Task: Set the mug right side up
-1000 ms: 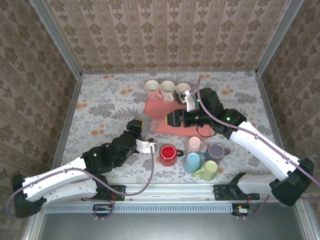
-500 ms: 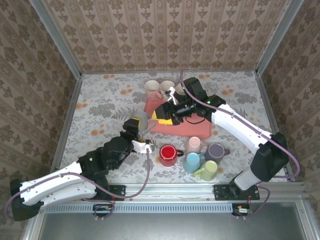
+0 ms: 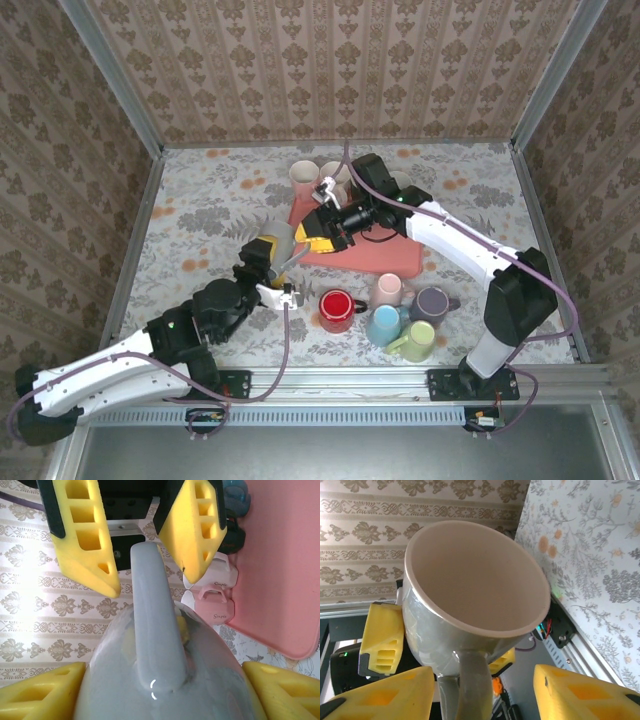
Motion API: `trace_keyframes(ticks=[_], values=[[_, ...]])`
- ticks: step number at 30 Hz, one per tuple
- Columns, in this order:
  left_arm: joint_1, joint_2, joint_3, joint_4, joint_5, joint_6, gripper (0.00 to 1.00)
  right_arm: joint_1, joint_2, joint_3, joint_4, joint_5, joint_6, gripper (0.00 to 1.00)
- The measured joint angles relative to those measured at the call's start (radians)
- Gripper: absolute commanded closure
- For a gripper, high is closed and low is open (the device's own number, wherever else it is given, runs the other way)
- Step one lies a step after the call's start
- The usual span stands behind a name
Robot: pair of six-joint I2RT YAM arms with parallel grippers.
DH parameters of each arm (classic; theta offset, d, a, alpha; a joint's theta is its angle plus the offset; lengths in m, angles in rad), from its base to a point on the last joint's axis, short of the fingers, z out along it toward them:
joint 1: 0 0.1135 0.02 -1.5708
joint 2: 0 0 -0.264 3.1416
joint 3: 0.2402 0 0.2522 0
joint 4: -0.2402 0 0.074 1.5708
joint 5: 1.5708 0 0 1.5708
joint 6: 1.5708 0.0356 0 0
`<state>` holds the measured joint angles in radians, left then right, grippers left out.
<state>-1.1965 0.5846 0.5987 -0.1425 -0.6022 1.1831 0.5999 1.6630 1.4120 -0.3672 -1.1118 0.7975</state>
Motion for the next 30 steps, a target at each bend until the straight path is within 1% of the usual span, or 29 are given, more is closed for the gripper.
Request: trace_keyframes(ticks=[6,10,13,15,16,18,20,22,23,24,27,30], values=[[0.0,-0.006,-0.02,0.017,0.003,0.012,0.85,0.014,0.002,-0.004,0.065,-0.014,0.06,0.63],[-0.003,-0.016,-0.021,0.02,-0.001,0.023,0.86,0.016,0.008,-0.031,0.135,-0.019,0.119,0.79],[-0.005,-0.018,-0.023,0.015,-0.012,0.031,0.82,0.016,0.012,-0.047,0.174,-0.022,0.166,0.89],[-0.006,-0.018,-0.023,0.015,-0.017,0.034,0.75,0.016,0.012,-0.053,0.191,-0.024,0.195,0.96],[-0.006,-0.018,-0.024,0.015,-0.02,0.035,0.66,0.016,0.012,-0.054,0.199,-0.024,0.206,0.98],[-0.006,-0.018,-0.024,0.016,-0.023,0.034,0.49,0.016,0.012,-0.057,0.211,-0.024,0.223,0.99],[-0.006,-0.018,-0.025,0.016,-0.024,0.034,0.31,0.015,0.012,-0.065,0.227,-0.024,0.237,1.0],[-0.006,-0.018,-0.029,0.016,-0.026,0.034,0.18,0.013,0.012,-0.073,0.24,-0.025,0.252,1.0],[-0.006,-0.018,-0.03,0.016,-0.026,0.032,0.04,0.012,0.011,-0.079,0.246,-0.025,0.256,1.0],[-0.007,-0.018,-0.032,0.017,-0.023,0.031,0.0,0.011,0.01,-0.084,0.253,-0.023,0.258,1.0],[-0.011,-0.017,-0.035,0.018,-0.014,0.021,0.0,0.004,0.003,-0.106,0.259,0.007,0.262,1.0],[-0.011,-0.017,-0.035,0.021,-0.015,0.006,0.0,-0.024,-0.017,-0.135,0.259,0.031,0.277,1.0]])
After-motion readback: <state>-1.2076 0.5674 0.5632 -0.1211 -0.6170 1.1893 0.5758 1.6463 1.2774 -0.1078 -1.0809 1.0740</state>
